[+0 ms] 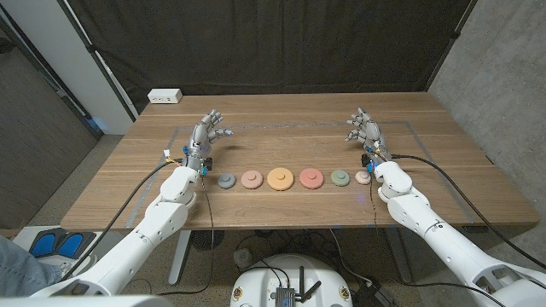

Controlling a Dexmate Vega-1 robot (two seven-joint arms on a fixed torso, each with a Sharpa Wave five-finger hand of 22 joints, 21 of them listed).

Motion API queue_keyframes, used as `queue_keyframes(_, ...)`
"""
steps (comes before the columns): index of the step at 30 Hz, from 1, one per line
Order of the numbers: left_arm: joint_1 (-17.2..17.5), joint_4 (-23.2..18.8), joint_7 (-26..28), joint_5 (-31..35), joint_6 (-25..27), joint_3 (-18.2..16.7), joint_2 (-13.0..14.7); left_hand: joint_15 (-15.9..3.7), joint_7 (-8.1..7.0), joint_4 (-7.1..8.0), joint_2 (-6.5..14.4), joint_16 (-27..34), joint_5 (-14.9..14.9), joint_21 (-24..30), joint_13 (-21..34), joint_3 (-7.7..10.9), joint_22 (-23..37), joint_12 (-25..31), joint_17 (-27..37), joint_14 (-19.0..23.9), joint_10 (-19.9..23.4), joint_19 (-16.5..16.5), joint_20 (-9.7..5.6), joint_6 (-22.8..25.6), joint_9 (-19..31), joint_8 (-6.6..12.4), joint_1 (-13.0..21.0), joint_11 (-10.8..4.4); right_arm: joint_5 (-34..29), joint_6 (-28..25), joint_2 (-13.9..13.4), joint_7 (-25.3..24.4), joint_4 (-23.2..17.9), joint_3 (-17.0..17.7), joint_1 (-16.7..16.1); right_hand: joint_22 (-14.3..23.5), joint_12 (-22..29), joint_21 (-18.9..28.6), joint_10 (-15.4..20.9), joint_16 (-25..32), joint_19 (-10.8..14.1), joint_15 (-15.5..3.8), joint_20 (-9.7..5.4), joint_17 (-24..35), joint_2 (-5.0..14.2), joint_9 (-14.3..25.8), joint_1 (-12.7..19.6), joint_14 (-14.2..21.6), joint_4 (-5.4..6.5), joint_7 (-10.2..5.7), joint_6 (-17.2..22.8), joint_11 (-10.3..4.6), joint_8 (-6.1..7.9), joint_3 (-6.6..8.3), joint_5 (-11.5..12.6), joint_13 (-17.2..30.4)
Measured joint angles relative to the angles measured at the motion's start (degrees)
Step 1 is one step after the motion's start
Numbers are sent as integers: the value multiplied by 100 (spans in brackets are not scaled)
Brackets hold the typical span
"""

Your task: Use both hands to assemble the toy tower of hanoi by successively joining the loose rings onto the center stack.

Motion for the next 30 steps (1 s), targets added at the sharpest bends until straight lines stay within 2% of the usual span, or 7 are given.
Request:
queue_keyframes(3,18,-7,59,30,-22,-5,-13,-10,-22,-17,-37,275,0,181,29,-21,210,0,257,93,73,52,10,72,0,0,112,-73,-27,0,14,-48,-26,0,-13,22,0,90,42,133,124,-18,-41,201,19,24,30,24,-15,-7,70,-1,0,61,0,21)
queue_keyframes(7,46,-24,127,72,-44,-10,-31,-79,-64,-11,-62,805,0,513,82,-92,586,-44,768,222,133,97,-4,160,16,0,322,-133,-104,0,44,-202,-46,0,-30,128,-77,329,322,584,398,-102,-139,865,-38,27,98,374,35,-48,279,-27,62,206,0,43)
queue_keyframes(10,54,-35,162,97,-47,-10,-38,-78,-66,1,-81,1163,0,755,125,-112,822,-44,1150,221,136,223,-37,270,26,0,456,-172,-149,5,66,-295,-56,1,-41,377,-198,636,554,1019,692,-201,-254,1568,-38,27,98,632,45,-78,414,-43,67,341,0,-27)
queue_keyframes(15,67,-61,274,171,-48,-10,-51,-139,-111,1,-98,1532,0,980,158,-111,881,-44,1517,367,135,556,-119,316,53,0,549,-231,-234,36,113,-457,-63,15,-57,738,-284,967,698,1421,870,-331,-378,2135,-38,13,98,840,7,-71,542,-61,67,481,0,-101)
queue_keyframes(20,93,-118,405,254,-40,-6,-70,-179,-233,1,-183,1784,0,1125,186,-111,881,-123,1755,465,-2,808,-232,330,52,0,634,-497,-317,72,142,-600,-63,26,-72,1223,-445,1342,724,1943,1066,-439,-370,2328,-245,11,303,1014,-95,-78,638,-72,66,632,45,-124)
queue_keyframes(24,116,-154,521,325,-10,-2,-79,-179,-281,1,-239,1840,22,1150,212,-111,908,-133,1800,465,-119,808,-232,255,77,-33,690,-690,-358,89,154,-658,-63,27,-90,1493,-538,1487,616,2327,1065,-472,-369,2343,-372,11,429,1083,-133,-16,735,-180,67,748,85,-87)
queue_keyframes(30,152,-202,594,402,-1,10,-81,-180,-314,-18,-213,1862,101,1150,239,-92,891,-166,1798,460,-187,741,-200,148,63,-42,957,-757,-510,93,125,-796,-121,27,-123,1511,-622,1456,526,2637,902,-472,-362,2343,-574,11,806,1083,-172,-31,720,-270,-18,978,212,-19)
